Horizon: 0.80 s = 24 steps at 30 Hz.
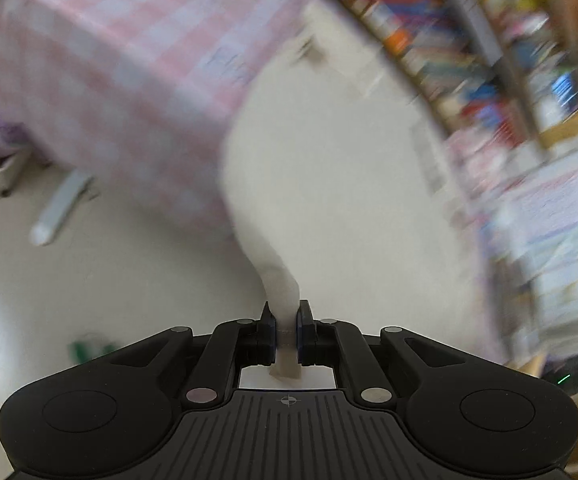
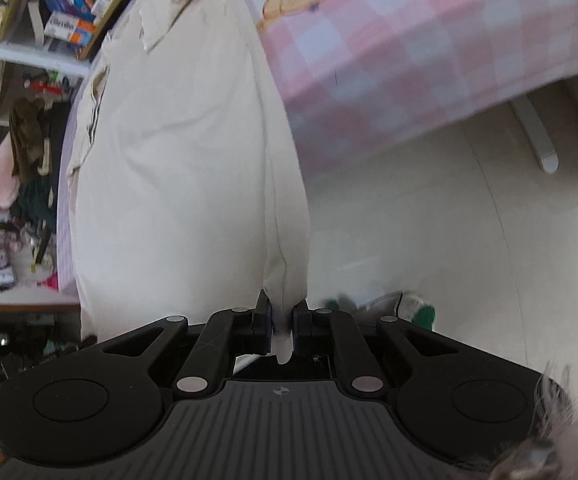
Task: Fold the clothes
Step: 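Lift the side edge with both grippers and fold it over the shirt body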
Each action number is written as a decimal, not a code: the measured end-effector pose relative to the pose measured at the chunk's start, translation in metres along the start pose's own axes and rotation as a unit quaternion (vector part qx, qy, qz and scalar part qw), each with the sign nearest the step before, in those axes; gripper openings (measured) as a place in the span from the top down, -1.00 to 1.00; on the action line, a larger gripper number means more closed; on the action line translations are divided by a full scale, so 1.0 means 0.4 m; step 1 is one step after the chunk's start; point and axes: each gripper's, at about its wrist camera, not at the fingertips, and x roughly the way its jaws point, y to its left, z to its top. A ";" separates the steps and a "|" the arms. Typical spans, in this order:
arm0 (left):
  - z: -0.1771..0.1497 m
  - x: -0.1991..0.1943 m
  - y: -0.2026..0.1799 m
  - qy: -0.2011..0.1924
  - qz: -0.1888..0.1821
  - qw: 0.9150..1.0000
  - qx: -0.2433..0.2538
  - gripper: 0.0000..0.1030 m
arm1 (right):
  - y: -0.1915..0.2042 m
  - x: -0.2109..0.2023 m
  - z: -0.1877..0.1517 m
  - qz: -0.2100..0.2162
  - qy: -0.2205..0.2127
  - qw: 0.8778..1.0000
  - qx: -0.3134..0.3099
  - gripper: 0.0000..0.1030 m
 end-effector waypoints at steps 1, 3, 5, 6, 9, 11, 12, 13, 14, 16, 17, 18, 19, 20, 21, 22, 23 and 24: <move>0.009 -0.013 -0.013 -0.023 -0.019 1.000 -0.003 0.85 | 0.003 -0.006 0.001 0.010 -0.002 1.000 0.000 0.84; 0.036 -0.039 -0.043 -0.074 -0.055 0.996 -0.010 0.85 | 0.016 -0.043 0.019 0.060 -0.034 0.998 0.004 0.84; 0.069 -0.058 -0.059 -0.120 -0.083 0.989 -0.021 0.85 | 0.028 -0.095 0.049 0.122 -0.082 0.989 0.011 0.84; 0.087 -0.067 -0.066 -0.145 -0.097 0.984 -0.029 0.85 | 0.033 -0.119 0.066 0.144 -0.107 0.984 0.011 0.84; 0.121 -0.070 -0.068 -0.201 -0.137 0.967 -0.069 0.85 | 0.044 -0.170 0.113 0.193 -0.168 0.967 0.018 0.84; 0.141 -0.059 -0.069 -0.218 -0.160 0.958 -0.093 0.85 | 0.055 -0.176 0.136 0.199 -0.187 0.962 0.017 0.84; 0.151 -0.054 -0.070 -0.226 -0.171 0.953 -0.104 0.85 | 0.060 -0.171 0.141 0.193 -0.188 0.963 0.011 0.84; 0.160 -0.048 -0.075 -0.226 -0.175 0.953 -0.104 0.85 | 0.066 -0.169 0.146 0.192 -0.190 0.963 0.007 0.84; 0.170 -0.042 -0.081 -0.225 -0.179 0.952 -0.102 0.85 | 0.072 -0.167 0.152 0.192 -0.191 0.963 0.002 0.84; 0.193 -0.027 -0.086 -0.230 -0.189 0.949 -0.106 0.85 | 0.083 -0.164 0.166 0.199 -0.200 0.959 -0.002 0.84; 0.207 -0.018 -0.086 -0.237 -0.195 0.945 -0.114 0.85 | 0.087 -0.164 0.177 0.206 -0.209 0.956 0.000 0.84; 0.221 -0.009 -0.085 -0.244 -0.202 0.941 -0.122 0.85 | 0.092 -0.164 0.187 0.214 -0.218 0.952 0.001 0.84; 0.235 0.001 -0.085 -0.251 -0.208 0.936 -0.130 0.85 | 0.096 -0.164 0.197 0.222 -0.226 0.949 0.002 0.84; 0.259 0.015 -0.083 -0.257 -0.213 0.932 -0.138 0.85 | 0.095 -0.168 0.214 0.233 -0.238 0.943 0.007 0.84; 0.284 0.031 -0.082 -0.263 -0.216 0.930 -0.141 0.85 | 0.098 -0.163 0.234 0.244 -0.252 0.936 0.020 0.84; 0.313 0.050 -0.084 -0.265 -0.217 0.929 -0.141 0.85 | 0.102 -0.155 0.253 0.255 -0.267 0.929 0.034 0.84; 0.343 0.068 -0.087 -0.265 -0.218 0.929 -0.140 0.85 | 0.105 -0.148 0.272 0.266 -0.282 0.921 0.048 0.84; 0.373 0.089 -0.091 -0.264 -0.215 0.930 -0.141 0.85 | 0.108 -0.128 0.296 0.272 -0.289 0.915 0.073 0.84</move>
